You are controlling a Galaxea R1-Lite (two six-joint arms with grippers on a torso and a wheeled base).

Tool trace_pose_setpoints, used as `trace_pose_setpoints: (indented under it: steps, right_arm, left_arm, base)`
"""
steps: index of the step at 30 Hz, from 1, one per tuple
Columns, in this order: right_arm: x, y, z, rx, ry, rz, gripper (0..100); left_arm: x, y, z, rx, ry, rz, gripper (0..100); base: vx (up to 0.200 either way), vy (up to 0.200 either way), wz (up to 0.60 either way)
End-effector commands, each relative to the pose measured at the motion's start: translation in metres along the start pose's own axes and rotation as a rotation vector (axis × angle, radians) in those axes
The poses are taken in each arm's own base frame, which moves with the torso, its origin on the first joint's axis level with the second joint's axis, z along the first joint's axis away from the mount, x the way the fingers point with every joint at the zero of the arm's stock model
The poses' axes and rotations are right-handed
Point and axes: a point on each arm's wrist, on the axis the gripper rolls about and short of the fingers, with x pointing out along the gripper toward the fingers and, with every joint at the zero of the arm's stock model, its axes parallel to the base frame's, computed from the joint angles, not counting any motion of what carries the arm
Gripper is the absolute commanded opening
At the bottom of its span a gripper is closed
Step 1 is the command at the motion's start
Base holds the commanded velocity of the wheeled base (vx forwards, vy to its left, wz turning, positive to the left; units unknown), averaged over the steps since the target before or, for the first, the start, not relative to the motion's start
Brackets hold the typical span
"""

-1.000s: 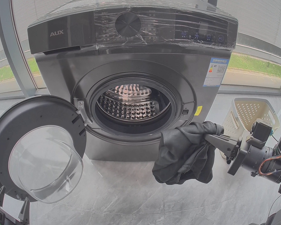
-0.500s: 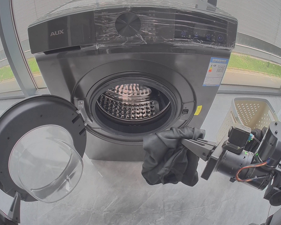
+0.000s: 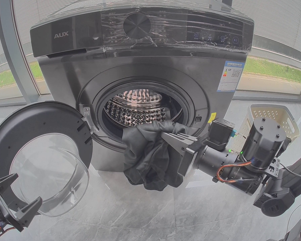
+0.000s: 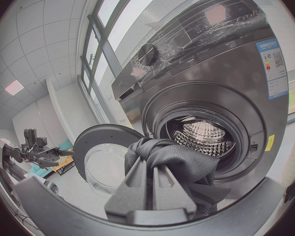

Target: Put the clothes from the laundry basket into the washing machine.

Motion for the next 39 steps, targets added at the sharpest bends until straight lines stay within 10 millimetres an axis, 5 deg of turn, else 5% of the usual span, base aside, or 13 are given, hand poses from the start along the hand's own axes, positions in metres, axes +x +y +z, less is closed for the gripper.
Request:
trace_pose_setpoints:
  steps: [1, 17, 19, 39]
  right_arm:
    - [0.032, -0.007, -0.014, 0.000, 0.005, -0.016, 0]
    - [0.048, -0.020, -0.022, -0.002, -0.007, -0.092, 0]
    - [0.053, -0.024, -0.023, -0.002, -0.016, -0.115, 0]
    - [0.053, -0.019, -0.026, -0.001, -0.011, -0.108, 0]
  left_arm:
    - [0.050, 0.006, 0.000, -0.029, 0.180, -0.180, 100]
    - [0.126, -0.019, -0.010, -0.006, 0.287, -0.432, 100]
    - [0.157, -0.036, -0.009, -0.094, 0.316, -0.506, 100]
    - [0.214, -0.053, -0.021, -0.156, 0.260, -0.488, 100]
  base:
    - [0.000, 0.000, 0.00]
    - [0.000, 0.000, 0.00]
    - [0.000, 0.000, 0.00]
    - [0.000, 0.000, 0.00]
